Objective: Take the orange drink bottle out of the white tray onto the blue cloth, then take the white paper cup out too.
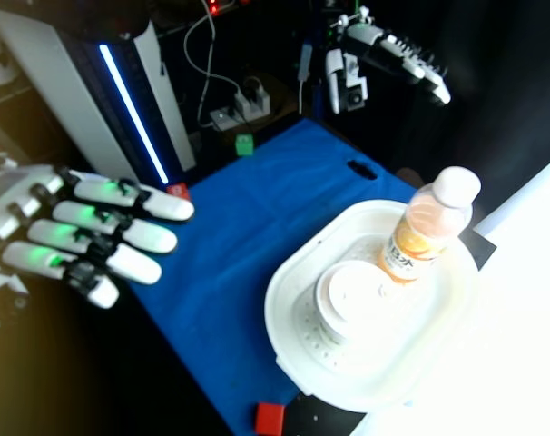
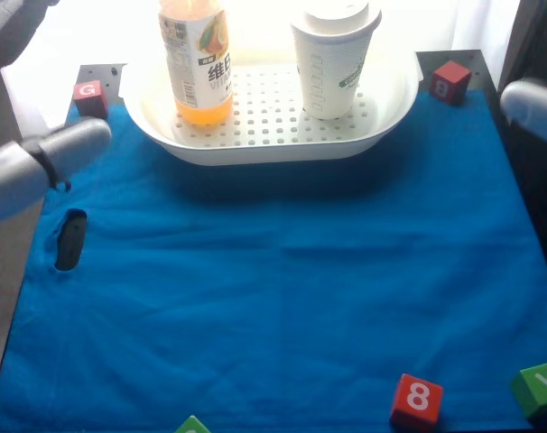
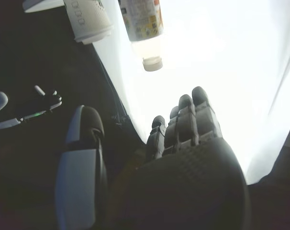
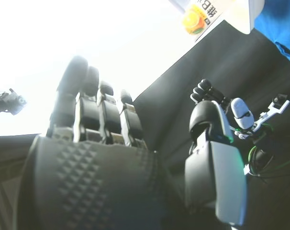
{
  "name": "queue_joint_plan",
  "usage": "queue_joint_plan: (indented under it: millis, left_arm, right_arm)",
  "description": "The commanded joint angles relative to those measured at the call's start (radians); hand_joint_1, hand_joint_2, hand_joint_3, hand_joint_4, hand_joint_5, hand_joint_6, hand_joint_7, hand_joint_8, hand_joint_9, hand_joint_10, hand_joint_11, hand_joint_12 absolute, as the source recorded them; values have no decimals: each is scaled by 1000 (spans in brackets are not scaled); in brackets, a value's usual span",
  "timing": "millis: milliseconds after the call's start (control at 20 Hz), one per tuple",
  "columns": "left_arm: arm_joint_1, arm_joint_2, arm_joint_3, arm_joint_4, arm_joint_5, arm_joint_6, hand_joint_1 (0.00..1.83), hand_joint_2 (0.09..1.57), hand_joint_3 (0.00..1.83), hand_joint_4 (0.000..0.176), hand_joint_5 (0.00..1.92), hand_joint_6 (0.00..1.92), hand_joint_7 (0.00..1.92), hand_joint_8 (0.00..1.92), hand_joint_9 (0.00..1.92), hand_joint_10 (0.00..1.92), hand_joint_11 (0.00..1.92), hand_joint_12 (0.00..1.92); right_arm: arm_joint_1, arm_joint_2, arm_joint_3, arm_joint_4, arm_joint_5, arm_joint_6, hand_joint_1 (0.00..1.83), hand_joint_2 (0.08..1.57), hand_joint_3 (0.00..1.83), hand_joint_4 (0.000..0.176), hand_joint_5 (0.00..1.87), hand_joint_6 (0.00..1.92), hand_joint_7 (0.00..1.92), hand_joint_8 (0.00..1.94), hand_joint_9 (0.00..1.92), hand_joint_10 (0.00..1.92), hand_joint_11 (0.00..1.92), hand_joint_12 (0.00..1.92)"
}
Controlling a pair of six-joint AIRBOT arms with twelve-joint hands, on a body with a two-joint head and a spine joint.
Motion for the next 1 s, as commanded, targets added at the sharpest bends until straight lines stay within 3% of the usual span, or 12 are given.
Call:
queue_joint_plan:
  millis: [0,50,200,300,450,500,600,700,750,800,850,950]
  left_arm:
    - [-14,6,6,18,-118,-4,524,1234,1,120,0,0,0,0,0,0,0,203]
    - [-16,8,6,18,-119,-4,518,1239,1,115,0,0,0,0,0,0,0,107]
    - [-20,8,11,18,-115,-3,496,1249,1,127,0,0,0,0,0,0,0,115]
    - [-31,5,17,18,-101,-3,539,1243,0,102,0,0,0,0,0,0,0,130]
    - [-74,-32,55,12,-49,-28,538,1212,0,91,0,0,0,0,0,0,0,337]
    - [-92,-49,77,12,-12,-44,534,1208,0,91,0,0,0,0,0,0,0,361]
    - [-163,-106,159,13,120,-94,511,1190,0,67,0,0,0,0,0,0,0,268]
    - [-191,-143,213,12,181,-132,510,1134,0,111,0,0,0,0,10,4,0,681]
    - [-208,-161,238,12,211,-153,488,1109,0,106,0,0,20,4,47,23,0,923]
    - [-230,-178,265,16,252,-176,570,1082,0,132,0,0,3,0,45,26,0,1262]
    - [-248,-194,292,25,292,-195,590,1068,0,134,0,0,0,0,67,42,0,1517]
    - [-303,-238,361,43,393,-231,617,1043,0,114,0,0,0,0,91,59,0,1575]
  right_arm:
    - [7,11,4,-5,124,4,41,1460,44,0,0,0,0,0,0,0,0,0]
    - [7,14,3,-6,126,4,39,1488,41,0,0,0,0,0,0,0,0,0]
    - [8,19,0,-12,134,4,0,1492,30,0,0,0,0,0,0,0,0,0]
    - [8,24,-2,-14,136,4,0,1470,18,0,0,0,0,0,0,0,0,0]
    - [8,24,-1,-14,138,4,26,1474,14,0,0,0,0,0,0,0,0,0]
    - [8,24,-1,-14,138,4,4,1468,9,0,0,0,0,0,0,0,0,0]
    - [8,23,-1,-14,137,4,47,1471,7,0,0,0,0,0,0,0,0,0]
    - [8,20,1,-14,137,4,92,1463,1,0,0,0,0,0,0,0,0,0]
    - [8,19,2,-14,137,4,209,1458,0,0,0,0,0,0,0,0,0,0]
    - [8,19,2,-14,137,4,209,1460,0,0,0,0,0,0,0,0,0,0]
    - [8,19,2,-14,137,4,179,1465,1,0,0,0,0,0,0,0,0,0]
    - [8,17,3,-14,137,4,100,1488,9,0,0,0,0,0,0,0,0,0]
